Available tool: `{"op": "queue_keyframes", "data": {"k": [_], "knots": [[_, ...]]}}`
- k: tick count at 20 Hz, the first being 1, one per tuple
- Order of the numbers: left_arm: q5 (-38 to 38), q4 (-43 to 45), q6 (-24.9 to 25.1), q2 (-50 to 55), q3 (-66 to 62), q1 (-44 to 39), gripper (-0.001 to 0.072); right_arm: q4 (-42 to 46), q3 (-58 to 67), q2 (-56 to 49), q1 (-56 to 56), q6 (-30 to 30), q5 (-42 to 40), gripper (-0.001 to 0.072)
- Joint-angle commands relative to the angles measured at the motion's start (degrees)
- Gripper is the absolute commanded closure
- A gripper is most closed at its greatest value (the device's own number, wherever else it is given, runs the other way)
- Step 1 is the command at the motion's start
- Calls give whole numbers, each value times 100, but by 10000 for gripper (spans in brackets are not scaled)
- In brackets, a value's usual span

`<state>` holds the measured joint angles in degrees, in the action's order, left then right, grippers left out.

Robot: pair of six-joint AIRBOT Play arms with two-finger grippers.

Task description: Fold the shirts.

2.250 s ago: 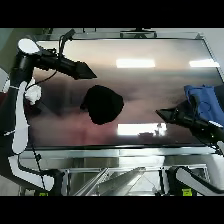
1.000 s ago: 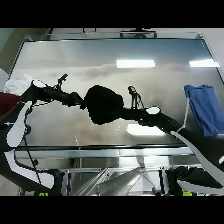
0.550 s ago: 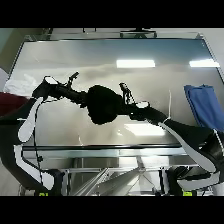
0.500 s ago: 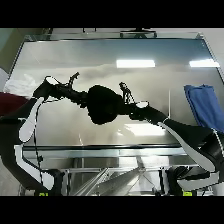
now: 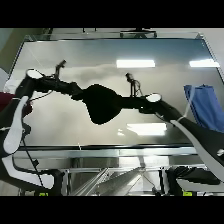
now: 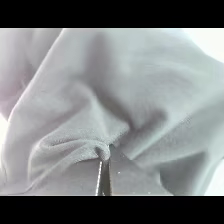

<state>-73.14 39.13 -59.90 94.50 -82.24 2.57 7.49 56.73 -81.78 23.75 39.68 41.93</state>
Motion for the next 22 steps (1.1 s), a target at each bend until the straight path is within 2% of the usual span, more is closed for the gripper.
{"op": "queue_keyframes", "data": {"k": [1, 4, 6, 9, 12, 14, 17, 22], "knots": [[52, -1067, 120, -1043, -7, 588, 692, 417, 9, 1244, -901, 433, 662, 691], [66, -2124, 442, -2173, -7, 962, 692, 293, 201, 2682, -1674, 385, 654, 690], [136, -2522, 501, -2905, -11, 1078, 692, 280, 448, 3528, -2057, 380, 654, 690], [284, -2675, 546, -3930, -208, 1049, 691, 282, 833, 4485, -2282, 358, 640, 690], [579, -2618, 608, -4642, -697, 785, 691, 299, 970, 4946, -2282, 297, 649, 690], [975, -2011, 579, -4881, -826, 442, 690, 437, 962, 4835, -2277, 352, 807, 690], [1366, -1147, 275, -4966, -365, -195, 689, 409, 962, 4087, -2068, 472, 1401, 690], [1567, -570, 282, -3928, 839, -876, 689, 575, 962, 1928, -1222, 466, 1714, 690]]}}
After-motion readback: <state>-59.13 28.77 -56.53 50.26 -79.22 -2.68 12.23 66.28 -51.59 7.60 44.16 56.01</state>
